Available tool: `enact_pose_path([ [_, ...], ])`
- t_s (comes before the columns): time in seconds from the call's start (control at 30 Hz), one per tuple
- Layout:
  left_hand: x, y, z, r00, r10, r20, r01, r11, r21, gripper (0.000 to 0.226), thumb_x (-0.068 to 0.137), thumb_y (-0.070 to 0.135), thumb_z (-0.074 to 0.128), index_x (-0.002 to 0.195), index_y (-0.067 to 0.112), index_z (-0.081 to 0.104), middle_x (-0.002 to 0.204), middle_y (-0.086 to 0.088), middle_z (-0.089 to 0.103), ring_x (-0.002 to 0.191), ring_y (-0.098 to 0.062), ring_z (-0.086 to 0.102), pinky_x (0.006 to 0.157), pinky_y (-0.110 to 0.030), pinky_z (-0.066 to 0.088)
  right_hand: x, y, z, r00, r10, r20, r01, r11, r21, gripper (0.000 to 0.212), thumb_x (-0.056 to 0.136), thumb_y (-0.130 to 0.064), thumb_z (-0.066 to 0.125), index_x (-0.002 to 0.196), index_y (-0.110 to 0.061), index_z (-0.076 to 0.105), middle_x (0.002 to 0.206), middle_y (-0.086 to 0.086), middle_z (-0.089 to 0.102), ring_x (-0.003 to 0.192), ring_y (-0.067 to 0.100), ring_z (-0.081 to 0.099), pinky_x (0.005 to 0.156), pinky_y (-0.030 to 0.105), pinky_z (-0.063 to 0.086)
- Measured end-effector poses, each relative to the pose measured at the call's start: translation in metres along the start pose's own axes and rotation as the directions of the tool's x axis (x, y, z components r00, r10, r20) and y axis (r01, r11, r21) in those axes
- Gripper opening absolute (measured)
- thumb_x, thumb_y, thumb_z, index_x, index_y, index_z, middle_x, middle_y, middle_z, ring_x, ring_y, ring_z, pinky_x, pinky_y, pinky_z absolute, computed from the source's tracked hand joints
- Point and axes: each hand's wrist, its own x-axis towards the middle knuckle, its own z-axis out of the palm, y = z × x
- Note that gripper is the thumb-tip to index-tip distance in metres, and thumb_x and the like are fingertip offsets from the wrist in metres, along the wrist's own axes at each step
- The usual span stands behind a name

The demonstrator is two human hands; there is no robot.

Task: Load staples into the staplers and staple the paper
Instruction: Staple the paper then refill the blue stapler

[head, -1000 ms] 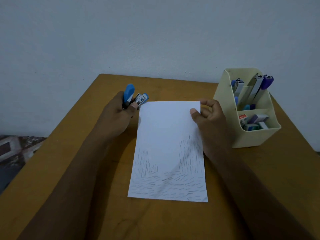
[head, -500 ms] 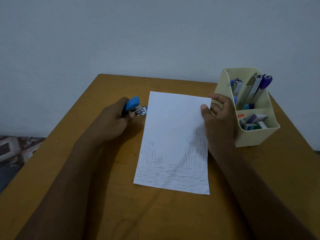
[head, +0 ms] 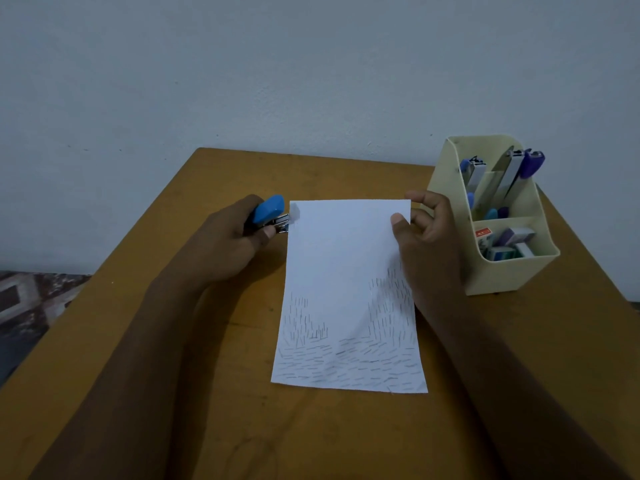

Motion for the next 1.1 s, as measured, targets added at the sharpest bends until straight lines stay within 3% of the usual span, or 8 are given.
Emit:
enact_pose_path([
  [0.13, 0.000, 0.001, 0.000, 0.998, -0.014, 0.061, 0.014, 1.000, -0.003, 0.010, 0.094, 0.024, 0.056, 0.102, 0.024, 0.051, 0.081, 0.006, 0.055, 0.071, -0.011, 0.050, 0.061, -0.024, 0.036, 0.001, 0.001, 0.000, 1.000, -0.021, 0.013, 0.021, 1.000, -0.001, 0.026, 0.091, -0.004, 0.055, 0.116, -0.011, 0.049, 0.093, -0.020, 0.055, 0.079, -0.022, 0.056, 0.064, 0.000, 0.042],
  [0.3, -0.001, 0.002, 0.001, 0.979, 0.001, 0.204, 0.007, 0.999, -0.037, 0.013, 0.089, 0.023, 0.064, 0.100, 0.021, 0.058, 0.089, 0.005, 0.061, 0.080, -0.013, 0.056, 0.065, -0.022, 0.039, 0.003, 0.001, -0.001, 0.997, -0.028, -0.071, 0.027, 1.000, -0.012, 0.028, 0.091, -0.008, 0.057, 0.117, -0.013, 0.050, 0.112, -0.010, 0.053, 0.106, 0.001, 0.051, 0.075, -0.005, 0.039],
  [0.43, -0.002, 0.007, 0.001, 0.960, -0.003, 0.280, 0.039, 0.991, -0.125, 0.024, 0.082, 0.022, 0.072, 0.101, 0.024, 0.057, 0.099, 0.011, 0.065, 0.090, -0.010, 0.062, 0.072, -0.016, 0.047, 0.005, 0.004, -0.003, 0.996, -0.006, -0.093, 0.008, 1.000, 0.023, 0.031, 0.090, -0.008, 0.058, 0.119, -0.011, 0.049, 0.120, -0.005, 0.053, 0.114, 0.005, 0.049, 0.081, -0.005, 0.037],
  [0.7, -0.006, 0.016, -0.001, 0.906, -0.064, 0.419, 0.199, 0.937, -0.288, 0.048, 0.067, 0.039, 0.075, 0.107, 0.022, 0.052, 0.100, 0.004, 0.072, 0.091, -0.017, 0.069, 0.078, -0.036, 0.058, 0.007, 0.004, -0.004, 0.996, 0.051, -0.068, -0.049, 0.998, 0.039, 0.035, 0.091, -0.015, 0.058, 0.125, -0.016, 0.048, 0.132, 0.000, 0.054, 0.122, 0.010, 0.051, 0.087, 0.004, 0.041],
  [0.77, -0.007, 0.017, -0.001, 0.900, -0.081, 0.429, 0.223, 0.929, -0.294, 0.054, 0.065, 0.041, 0.075, 0.108, 0.022, 0.049, 0.100, 0.002, 0.072, 0.092, -0.022, 0.070, 0.081, -0.042, 0.059, 0.007, 0.002, -0.005, 0.995, 0.088, -0.036, -0.087, 0.995, 0.051, 0.036, 0.092, -0.018, 0.058, 0.126, -0.016, 0.048, 0.130, -0.004, 0.056, 0.116, 0.003, 0.054, 0.087, 0.005, 0.042],
  [0.87, -0.006, 0.019, -0.001, 0.899, -0.105, 0.425, 0.261, 0.907, -0.330, 0.061, 0.060, 0.041, 0.078, 0.109, 0.022, 0.045, 0.098, -0.001, 0.072, 0.091, -0.026, 0.070, 0.082, -0.044, 0.058, 0.005, -0.001, -0.007, 0.983, 0.156, 0.096, -0.167, 0.979, 0.114, 0.033, 0.093, -0.021, 0.056, 0.124, -0.014, 0.050, 0.109, -0.016, 0.060, 0.087, -0.017, 0.058, 0.070, 0.000, 0.045],
  [0.97, -0.005, 0.022, 0.002, 0.900, -0.119, 0.419, 0.295, 0.874, -0.385, 0.069, 0.055, 0.039, 0.079, 0.111, 0.023, 0.042, 0.095, -0.005, 0.071, 0.087, -0.024, 0.071, 0.078, -0.040, 0.059, 0.003, 0.001, -0.009, 0.949, 0.213, 0.233, -0.248, 0.959, 0.134, 0.028, 0.092, -0.026, 0.056, 0.119, -0.019, 0.054, 0.108, -0.015, 0.064, 0.091, -0.002, 0.064, 0.074, 0.014, 0.053],
  [1.1, -0.003, 0.020, 0.005, 0.887, -0.125, 0.445, 0.334, 0.839, -0.429, 0.076, 0.055, 0.039, 0.088, 0.114, 0.025, 0.042, 0.096, -0.004, 0.073, 0.088, -0.023, 0.072, 0.078, -0.038, 0.060, 0.003, 0.002, -0.010, 0.937, 0.229, 0.263, -0.274, 0.951, 0.145, 0.021, 0.092, -0.025, 0.056, 0.113, -0.022, 0.053, 0.099, -0.020, 0.061, 0.074, -0.018, 0.059, 0.056, 0.001, 0.044],
])
